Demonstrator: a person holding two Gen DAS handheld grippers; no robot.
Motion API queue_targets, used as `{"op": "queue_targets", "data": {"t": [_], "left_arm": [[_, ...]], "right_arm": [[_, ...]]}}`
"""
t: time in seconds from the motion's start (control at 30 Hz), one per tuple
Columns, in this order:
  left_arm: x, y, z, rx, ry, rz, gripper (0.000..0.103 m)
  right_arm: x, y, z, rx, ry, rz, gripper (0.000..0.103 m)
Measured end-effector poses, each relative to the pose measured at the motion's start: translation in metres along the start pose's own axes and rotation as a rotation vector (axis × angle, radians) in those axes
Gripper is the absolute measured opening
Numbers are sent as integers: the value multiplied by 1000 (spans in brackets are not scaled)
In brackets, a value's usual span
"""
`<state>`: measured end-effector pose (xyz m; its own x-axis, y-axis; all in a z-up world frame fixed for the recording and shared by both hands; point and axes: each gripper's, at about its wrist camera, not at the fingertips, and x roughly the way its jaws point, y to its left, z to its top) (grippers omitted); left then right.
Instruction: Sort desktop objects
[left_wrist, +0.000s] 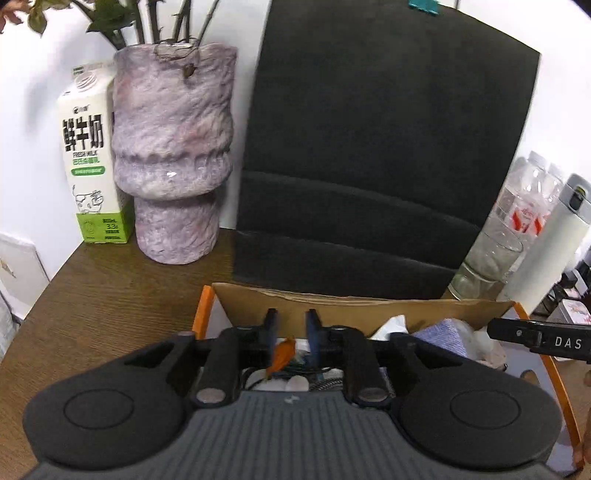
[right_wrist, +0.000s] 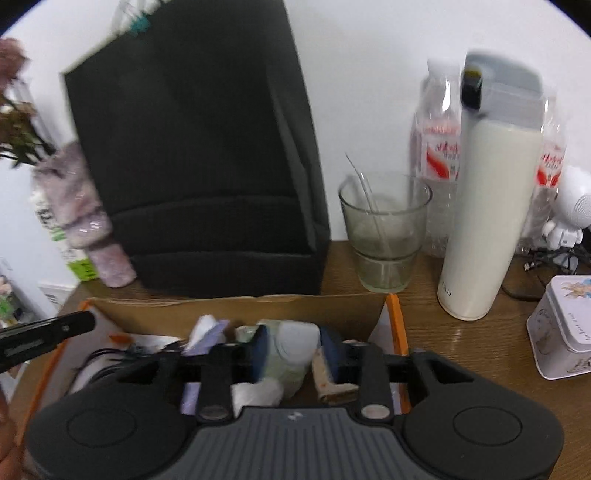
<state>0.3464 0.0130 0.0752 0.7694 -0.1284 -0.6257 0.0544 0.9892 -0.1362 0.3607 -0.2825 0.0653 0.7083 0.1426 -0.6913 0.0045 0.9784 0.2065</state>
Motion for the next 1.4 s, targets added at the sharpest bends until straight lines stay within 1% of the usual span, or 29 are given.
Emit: {"op": "queue_targets", "data": {"t": [0.03,0.07,0.13,0.2,0.23,0.27,0.3,0.33,0.37,0.4,0.43,0.47,0.57,0.63,0.7,0.77,0.8,0.9,0.97,1.07,1.13,1.23,1.3,1.4], "left_arm": [[-3,2,0,0,-4,-8,34],[-7,2,-1,12,-12,-12,38],[-17,1,-3,36,-29,4,40],[-30,-1,-6,39,-32,7,52],[-37,-2,-9,32,-26,8,66],[-47,-4,-15,21,-24,17,74],[-58,-6,-22,10,-31,18,76],[-68,-8,-29,3,-36,9,81],[-81,-10,-38,-5,-37,-7,89],[-92,-11,-45,-14,-39,-18,92],[-103,-12,-53,-30,-44,-25,98],[-116,-12,-62,-51,-51,-32,101],[-146,-14,-88,-48,-35,-41,102],[-164,-16,-105,-23,-43,-32,103],[-182,-16,-126,6,-60,-27,103],[-191,-13,-146,24,-48,-1,103],[-195,-12,-154,25,-42,9,103],[-210,-8,-181,40,-38,5,103],[-220,-6,-200,60,-38,12,103],[-236,-4,-229,106,-44,30,103],[-243,-1,-248,122,-45,37,103],[-247,4,-272,121,-12,59,103],[-252,8,-284,113,-13,74,103],[-256,8,-292,128,-21,77,103]], "right_arm": [[2,-2,1,14,1,-5,49],[2,-4,0,27,-6,-2,51],[-5,-7,-3,43,-27,17,55],[-13,-6,-7,34,-29,9,57],[-18,-4,-9,21,-22,1,57],[-23,-3,-11,14,-18,-5,57],[-31,-1,-17,11,-16,-13,58],[-40,1,-24,9,-14,-14,61],[-50,4,-32,8,-14,-8,63],[-60,7,-41,3,-17,1,68],[-70,10,-52,-8,-19,3,71],[-80,16,-64,-29,-15,-6,71],[-109,37,-100,-98,-27,-20,74],[-128,47,-122,-113,-45,-16,80],[-149,56,-144,-115,-63,-5,81],[-166,62,-165,-113,-79,-4,81],[-173,65,-175,-115,-90,-11,81],[-193,77,-213,-145,-122,-55,83],[-202,80,-233,-148,-136,-61,83],[-213,85,-262,-151,-133,-40,85],[-219,90,-281,-166,-128,-58,86],[-223,100,-305,-199,-116,-71,87],[-225,108,-320,-225,-114,-97,88],[-229,120,-337,-288,-132,-178,88]]}}
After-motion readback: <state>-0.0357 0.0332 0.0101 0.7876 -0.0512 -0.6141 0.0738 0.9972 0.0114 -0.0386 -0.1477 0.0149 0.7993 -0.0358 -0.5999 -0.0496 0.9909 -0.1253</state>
